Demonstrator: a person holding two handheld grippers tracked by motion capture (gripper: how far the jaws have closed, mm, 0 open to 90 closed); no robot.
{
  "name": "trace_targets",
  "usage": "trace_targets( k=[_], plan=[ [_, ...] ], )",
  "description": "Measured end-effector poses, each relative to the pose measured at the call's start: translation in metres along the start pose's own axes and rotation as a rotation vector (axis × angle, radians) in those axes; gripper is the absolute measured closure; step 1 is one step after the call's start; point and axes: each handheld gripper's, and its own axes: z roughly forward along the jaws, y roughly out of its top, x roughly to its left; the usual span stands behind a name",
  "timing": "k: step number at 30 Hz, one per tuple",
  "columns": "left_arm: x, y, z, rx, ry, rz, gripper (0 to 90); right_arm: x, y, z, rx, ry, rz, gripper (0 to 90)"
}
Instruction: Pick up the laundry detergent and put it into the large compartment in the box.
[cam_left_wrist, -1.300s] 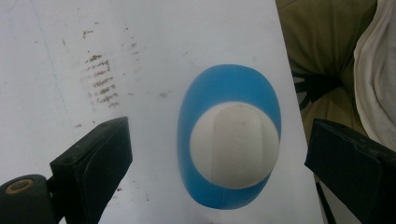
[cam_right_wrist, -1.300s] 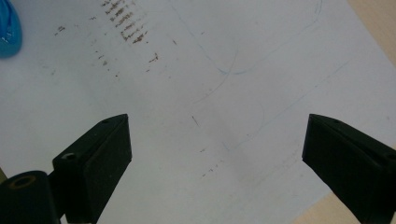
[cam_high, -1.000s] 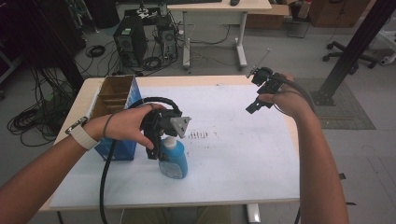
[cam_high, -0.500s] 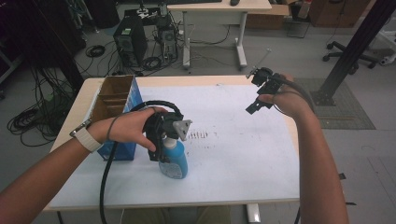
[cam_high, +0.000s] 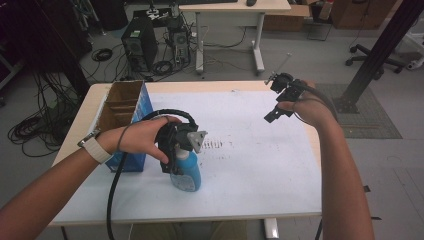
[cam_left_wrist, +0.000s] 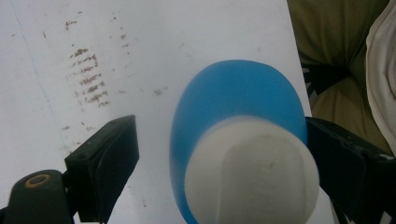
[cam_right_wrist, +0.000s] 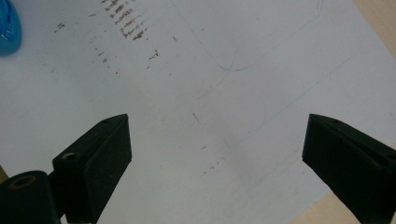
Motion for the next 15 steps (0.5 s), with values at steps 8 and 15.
trace_targets(
  k=[8, 15],
  plan=[
    [0.0, -0.0007, 0.0008, 0.005, -0.012, 0.01, 18.9, 0.0, -0.0005, 0.0, 0.002, 0.0, 0.001, 8.3],
    [0.0, -0.002, 0.001, -0.001, -0.027, 0.013, 24.4, 0.0, -0.0007, -0.0001, 0.003, 0.0, 0.0, 8.3]
  ],
)
